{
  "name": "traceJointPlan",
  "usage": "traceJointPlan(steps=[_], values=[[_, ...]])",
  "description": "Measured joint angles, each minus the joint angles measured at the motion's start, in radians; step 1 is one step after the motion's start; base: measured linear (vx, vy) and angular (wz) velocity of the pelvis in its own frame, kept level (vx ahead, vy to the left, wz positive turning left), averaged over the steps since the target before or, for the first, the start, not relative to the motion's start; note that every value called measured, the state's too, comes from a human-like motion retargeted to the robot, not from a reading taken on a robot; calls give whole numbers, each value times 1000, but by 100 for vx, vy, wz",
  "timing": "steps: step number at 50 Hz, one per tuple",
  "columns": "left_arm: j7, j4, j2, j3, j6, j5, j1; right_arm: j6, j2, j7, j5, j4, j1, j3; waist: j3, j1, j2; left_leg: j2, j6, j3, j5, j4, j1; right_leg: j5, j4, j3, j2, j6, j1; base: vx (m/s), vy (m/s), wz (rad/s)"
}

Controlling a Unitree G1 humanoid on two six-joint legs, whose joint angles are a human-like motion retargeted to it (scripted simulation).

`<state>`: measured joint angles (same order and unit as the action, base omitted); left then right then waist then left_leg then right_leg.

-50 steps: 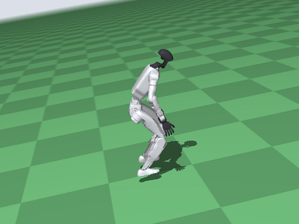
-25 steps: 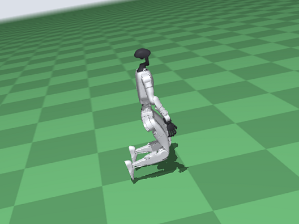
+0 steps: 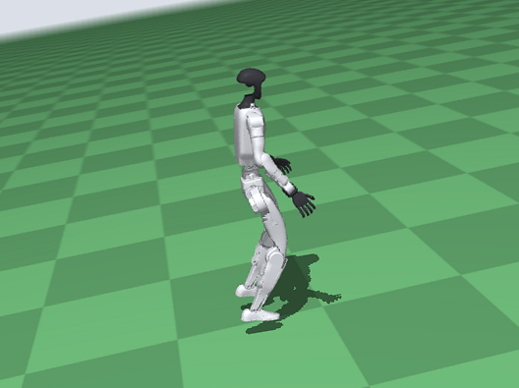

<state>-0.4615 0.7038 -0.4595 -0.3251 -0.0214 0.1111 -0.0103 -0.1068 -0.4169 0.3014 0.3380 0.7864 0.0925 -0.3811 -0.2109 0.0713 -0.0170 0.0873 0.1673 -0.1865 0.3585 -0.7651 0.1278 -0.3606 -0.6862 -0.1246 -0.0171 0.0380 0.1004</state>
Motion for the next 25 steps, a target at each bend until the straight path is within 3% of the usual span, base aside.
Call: traceJointPlan(steps=[3,5,8,12,16,18,20,22,25], values=[[38,2,43,-6,17,-8,34,-34,14,-80,-4,40,-39,14,1,-13,-20,-23,-3,39,-213,155,-15,225,211,-43,13,36,-50,-2,1,-6],[49,19,72,-8,14,17,46,-49,14,-114,-13,76,-46,8,-4,-12,-22,-44,-56,66,-264,275,-36,301,322,-58,6,21,-65,-6,3,-38],[37,26,71,-17,-10,47,45,-44,2,-101,-34,98,-43,-32,16,8,-4,-47,-158,39,-259,430,-58,280,438,-26,-18,-54,-61,-3,2,-50],[85,-19,-14,-43,-9,25,41,-33,-61,-123,-70,-15,-60,-87,47,14,44,-65,-174,-9,-133,505,-51,139,507,-4,-44,-99,-45,-1,0,-16],[344,-192,-147,-72,51,-1,127,-116,-202,-459,-55,-316,-190,-79,53,2,62,-78,-166,-7,-162,589,-56,152,559,-1,-52,-115,-38,0,0,0],[486,-327,-205,-78,76,52,211,-174,-275,-674,-4,-485,-294,-56,51,1,57,-74,-185,-10,-190,627,-71,184,585,4,-48,-138,-46,0,0,0],[559,-454,-241,-84,88,159,297,-207,-320,-790,84,-621,-393,-34,50,8,56,-69,-201,-21,-195,647,-82,191,595,4,-44,-167,-48,3,-1,-23],[541,-542,-247,-94,95,295,361,-215,-324,-764,185,-703,-469,-23,50,21,65,-70,-199,-33,-184,658,-86,175,590,-3,-45,-187,-39,1,-1,-32],[427,-573,-202,-115,78,445,400,-179,-270,-606,277,-719,-516,-32,47,35,79,-77,-187,-47,-173,675,-91,157,589,-15,-52,-197,-28,0,0,-25]])
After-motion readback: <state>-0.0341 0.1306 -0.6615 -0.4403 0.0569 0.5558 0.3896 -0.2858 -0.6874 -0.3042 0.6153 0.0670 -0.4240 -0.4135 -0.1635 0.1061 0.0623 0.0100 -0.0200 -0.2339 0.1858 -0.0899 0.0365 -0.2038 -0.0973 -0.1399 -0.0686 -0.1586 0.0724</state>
